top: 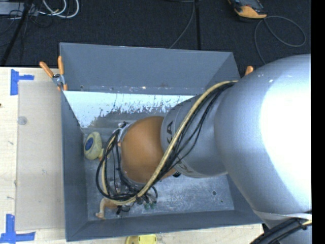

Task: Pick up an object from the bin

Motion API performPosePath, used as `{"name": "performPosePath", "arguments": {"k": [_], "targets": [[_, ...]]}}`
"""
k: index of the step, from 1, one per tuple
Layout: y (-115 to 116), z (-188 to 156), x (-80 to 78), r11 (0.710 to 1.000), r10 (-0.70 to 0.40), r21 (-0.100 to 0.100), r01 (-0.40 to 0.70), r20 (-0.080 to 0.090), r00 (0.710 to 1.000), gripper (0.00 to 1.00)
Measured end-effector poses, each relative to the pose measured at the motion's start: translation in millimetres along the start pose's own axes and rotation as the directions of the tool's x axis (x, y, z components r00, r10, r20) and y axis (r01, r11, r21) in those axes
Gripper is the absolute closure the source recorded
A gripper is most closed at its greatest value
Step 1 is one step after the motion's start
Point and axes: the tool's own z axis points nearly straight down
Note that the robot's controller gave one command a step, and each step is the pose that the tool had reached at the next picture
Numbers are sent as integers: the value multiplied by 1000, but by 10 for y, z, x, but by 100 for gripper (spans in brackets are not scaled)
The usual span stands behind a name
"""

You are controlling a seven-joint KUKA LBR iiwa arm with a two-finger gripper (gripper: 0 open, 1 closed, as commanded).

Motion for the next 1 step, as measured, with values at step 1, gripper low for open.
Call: {"name": "performPosePath", "arguments": {"k": [1], "targets": [[0,0,0,1000,0,0,0,0,1000,100]]}}
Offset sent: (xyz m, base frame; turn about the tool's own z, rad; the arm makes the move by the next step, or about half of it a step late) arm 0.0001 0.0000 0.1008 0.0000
